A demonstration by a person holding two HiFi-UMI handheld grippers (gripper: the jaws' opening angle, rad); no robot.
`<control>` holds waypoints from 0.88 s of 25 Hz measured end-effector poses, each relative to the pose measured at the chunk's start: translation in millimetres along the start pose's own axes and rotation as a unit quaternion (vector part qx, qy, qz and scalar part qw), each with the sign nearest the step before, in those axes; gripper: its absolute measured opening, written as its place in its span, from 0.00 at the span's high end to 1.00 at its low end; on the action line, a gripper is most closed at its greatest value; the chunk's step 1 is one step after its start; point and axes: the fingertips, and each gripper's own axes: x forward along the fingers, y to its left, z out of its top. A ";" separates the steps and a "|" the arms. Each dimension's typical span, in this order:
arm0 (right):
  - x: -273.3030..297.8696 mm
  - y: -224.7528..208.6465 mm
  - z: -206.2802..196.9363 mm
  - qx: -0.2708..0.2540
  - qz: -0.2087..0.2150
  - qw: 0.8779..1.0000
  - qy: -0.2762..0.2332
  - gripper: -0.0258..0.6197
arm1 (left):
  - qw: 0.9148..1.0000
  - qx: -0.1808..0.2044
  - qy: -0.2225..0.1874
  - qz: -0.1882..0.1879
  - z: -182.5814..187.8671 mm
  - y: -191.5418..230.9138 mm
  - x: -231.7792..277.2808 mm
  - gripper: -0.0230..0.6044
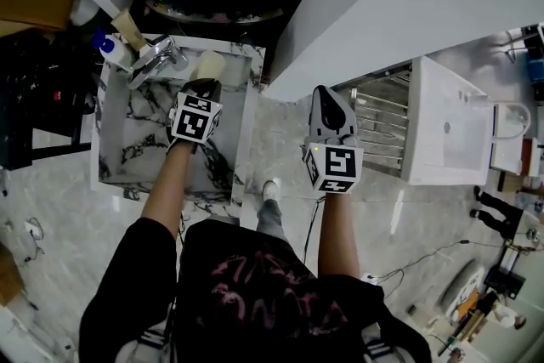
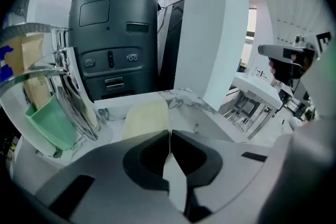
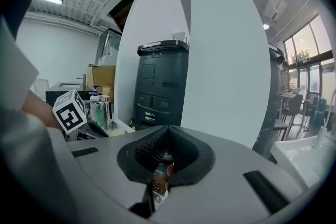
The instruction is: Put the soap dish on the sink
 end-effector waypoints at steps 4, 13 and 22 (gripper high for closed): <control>-1.1 -0.3 -5.6 -0.010 0.001 1.000 0.008 0.94 | 1.000 0.003 0.007 -0.001 -3.8 -1.0 5.5 0.92; -4.2 -9.0 -5.4 -0.004 -0.006 1.000 0.008 0.94 | 1.000 0.013 0.006 -0.010 -3.0 -6.6 8.8 0.81; -12.2 -3.4 2.7 0.005 0.001 1.000 -0.002 0.94 | 1.000 0.003 -0.021 -0.001 9.7 -10.1 -14.9 0.80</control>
